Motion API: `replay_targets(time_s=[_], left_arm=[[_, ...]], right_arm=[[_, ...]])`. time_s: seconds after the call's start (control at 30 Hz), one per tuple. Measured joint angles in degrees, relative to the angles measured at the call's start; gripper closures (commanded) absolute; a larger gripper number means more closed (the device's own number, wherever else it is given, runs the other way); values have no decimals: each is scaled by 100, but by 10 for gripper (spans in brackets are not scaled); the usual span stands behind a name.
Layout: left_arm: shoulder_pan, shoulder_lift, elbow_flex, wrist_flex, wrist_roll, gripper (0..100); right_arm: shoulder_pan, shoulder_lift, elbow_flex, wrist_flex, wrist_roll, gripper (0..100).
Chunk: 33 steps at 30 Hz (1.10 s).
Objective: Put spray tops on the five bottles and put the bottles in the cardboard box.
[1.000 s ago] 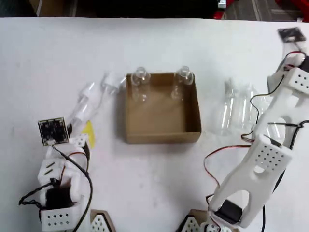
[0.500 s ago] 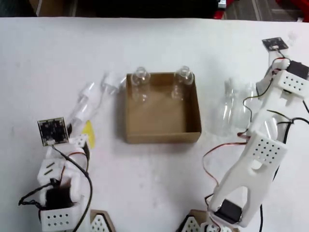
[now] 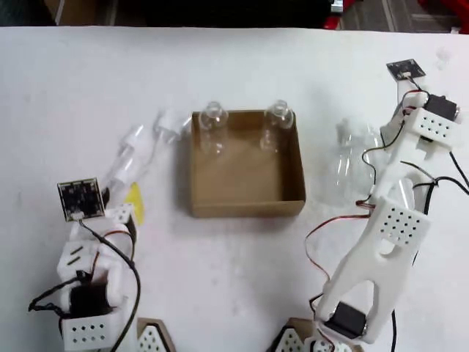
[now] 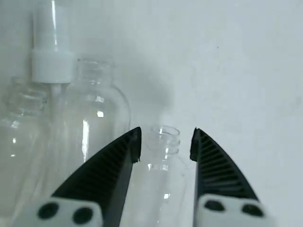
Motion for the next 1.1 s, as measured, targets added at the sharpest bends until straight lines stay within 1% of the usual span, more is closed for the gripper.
replay_targets(time_s=[0.1,0.27,0.53,0.63,0.83,0.9,0.97,1.1], left_arm=[[0,0,0,0,0,816],[0,0,0,0,0,816],[0,0,0,0,0,816],[0,0,0,0,0,816],[0,0,0,0,0,816],[0,0,0,0,0,816],[0,0,0,0,0,816],[0,0,0,0,0,816]], right_arm=[[0,26,-9,0,202,859],[9,237,-26,-9,246,932],[9,299,-88,0,281,940],[70,308,-413,149,281,940],[105,53,-1653,1134,281,940],[88,-132,-2040,1257,290,940],[88,-369,-2251,1275,176,940],[141,-932,-2312,1310,-325,940]])
